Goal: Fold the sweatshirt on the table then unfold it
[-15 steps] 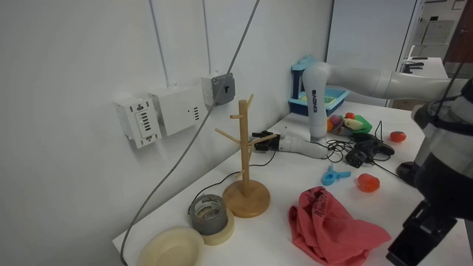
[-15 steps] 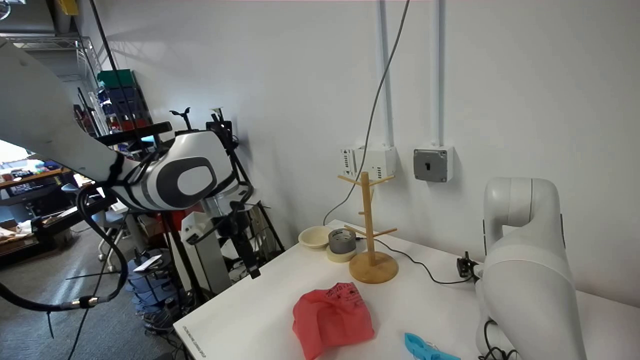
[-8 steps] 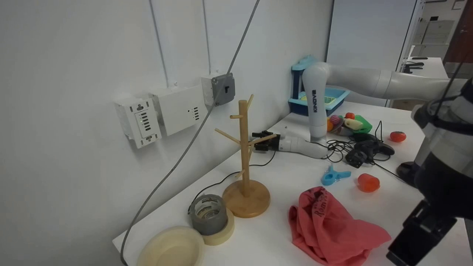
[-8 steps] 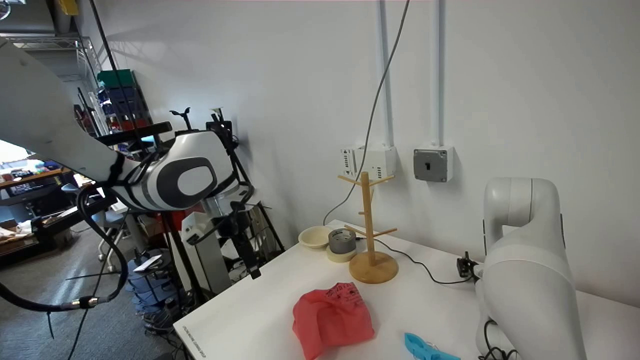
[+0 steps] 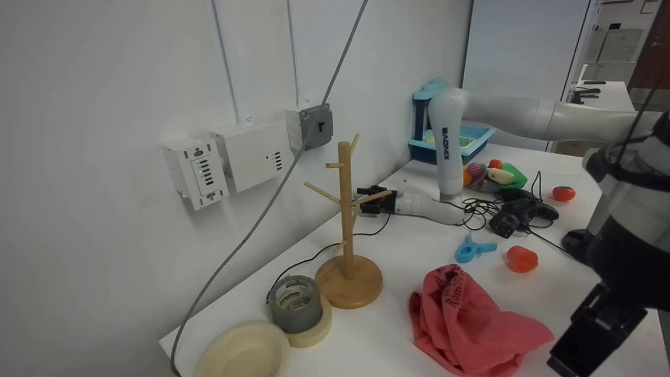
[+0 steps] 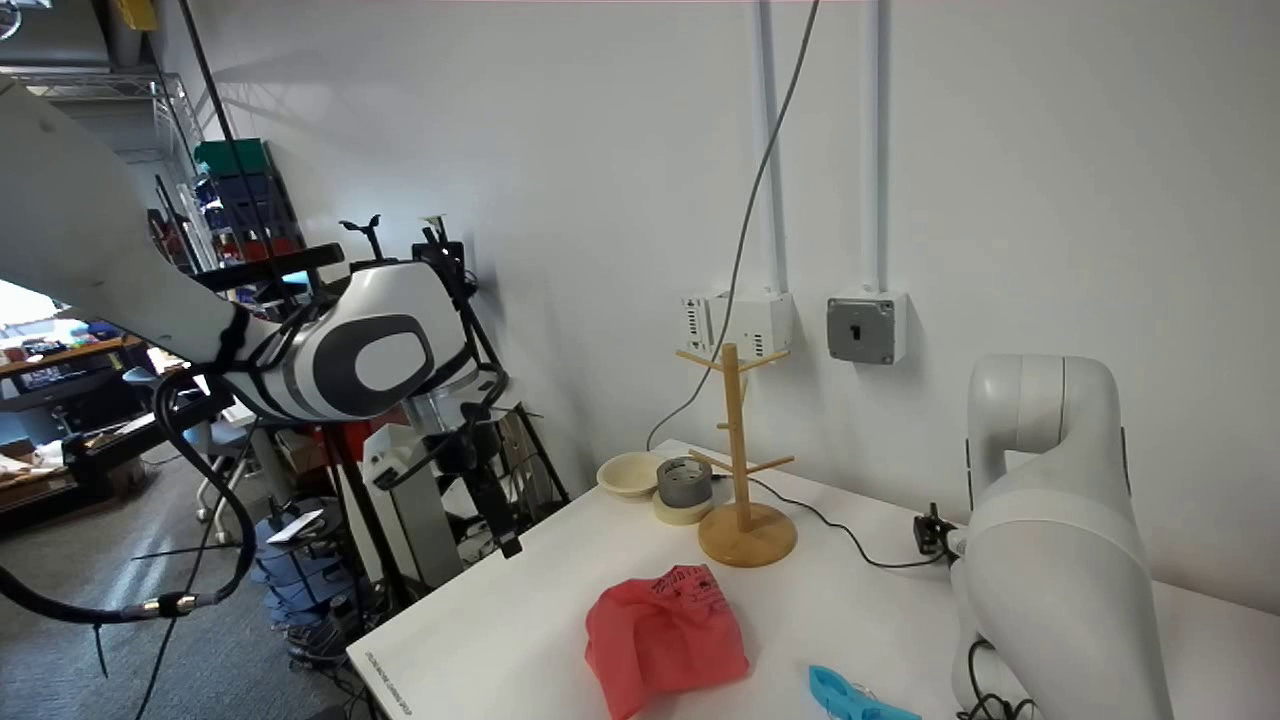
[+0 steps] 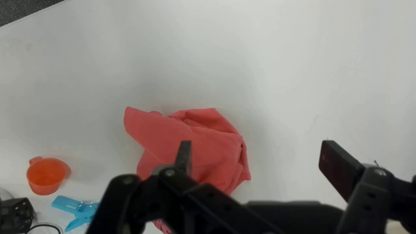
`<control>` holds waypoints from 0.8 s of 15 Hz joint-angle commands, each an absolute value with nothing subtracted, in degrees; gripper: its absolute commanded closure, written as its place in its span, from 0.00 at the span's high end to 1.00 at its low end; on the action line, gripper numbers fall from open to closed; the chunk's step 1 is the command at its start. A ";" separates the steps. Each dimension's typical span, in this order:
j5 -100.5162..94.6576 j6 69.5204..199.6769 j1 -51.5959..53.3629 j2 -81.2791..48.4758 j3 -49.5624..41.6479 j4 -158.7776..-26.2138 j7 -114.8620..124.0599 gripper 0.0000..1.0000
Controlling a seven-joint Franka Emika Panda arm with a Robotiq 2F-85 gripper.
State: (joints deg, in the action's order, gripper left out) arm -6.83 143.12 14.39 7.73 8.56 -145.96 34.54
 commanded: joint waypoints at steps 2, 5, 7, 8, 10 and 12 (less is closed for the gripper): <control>-6.29 143.05 12.35 7.82 10.61 -145.95 34.08 1.00; -5.76 143.65 12.36 7.04 10.41 -145.57 32.85 1.00; -5.32 143.70 12.17 5.78 10.46 -144.81 32.69 1.00; -5.38 144.04 11.99 5.03 10.47 -144.44 33.04 1.00; -5.20 144.57 11.61 3.02 10.23 -143.39 33.46 1.00; -5.66 145.37 11.06 0.55 9.89 -141.82 34.52 1.00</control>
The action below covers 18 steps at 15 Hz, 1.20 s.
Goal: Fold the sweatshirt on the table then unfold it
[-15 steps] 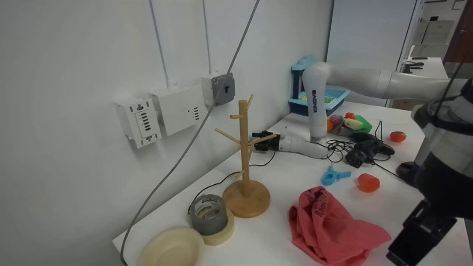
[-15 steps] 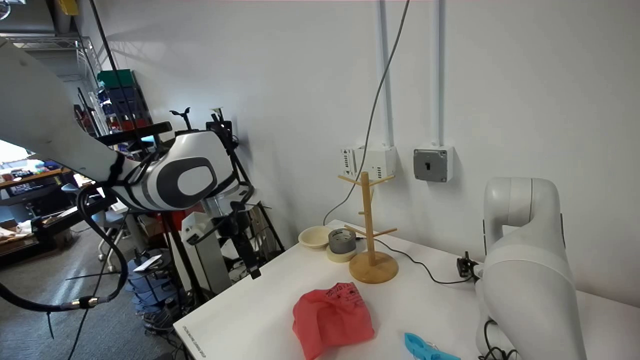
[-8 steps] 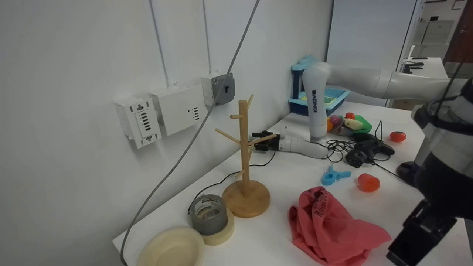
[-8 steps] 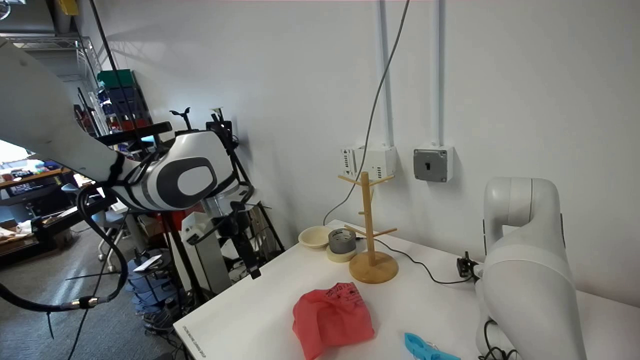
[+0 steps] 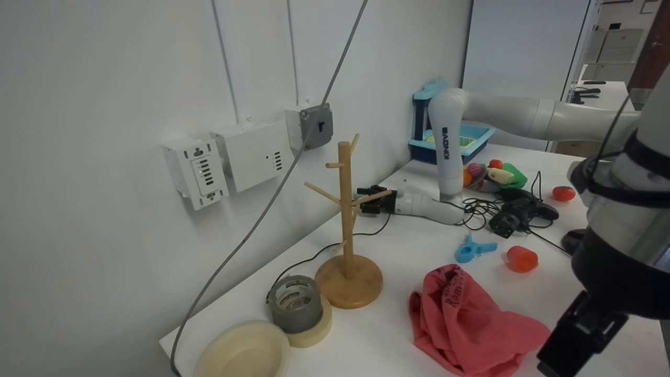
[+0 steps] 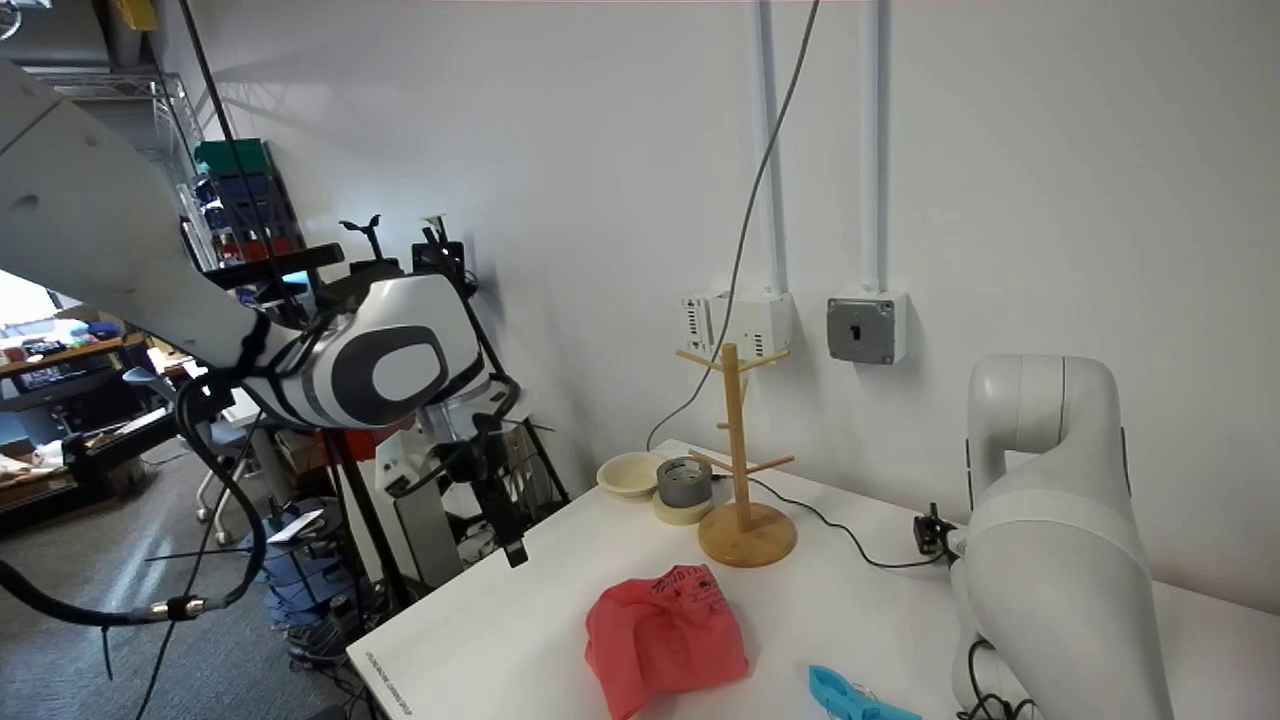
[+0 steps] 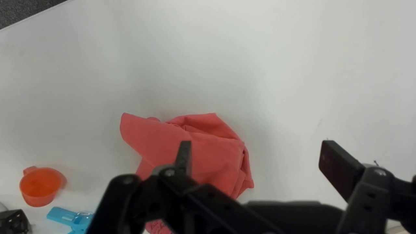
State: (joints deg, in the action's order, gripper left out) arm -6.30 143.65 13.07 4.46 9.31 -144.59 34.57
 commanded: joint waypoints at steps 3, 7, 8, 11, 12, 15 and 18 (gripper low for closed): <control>-5.90 146.90 10.47 -3.69 9.19 -138.59 36.37 1.00; -7.19 148.29 11.07 -9.69 7.61 -133.63 40.68 1.00; -7.12 148.21 11.36 -11.13 7.14 -132.45 41.62 1.00; -7.76 147.72 12.39 -15.94 5.23 -128.63 45.40 1.00; -7.92 147.56 12.84 -17.42 4.52 -127.38 46.55 1.00; -7.71 146.79 13.94 -21.80 2.53 -123.12 48.88 1.00; -7.84 145.95 15.30 -25.73 0.38 -118.69 50.64 1.00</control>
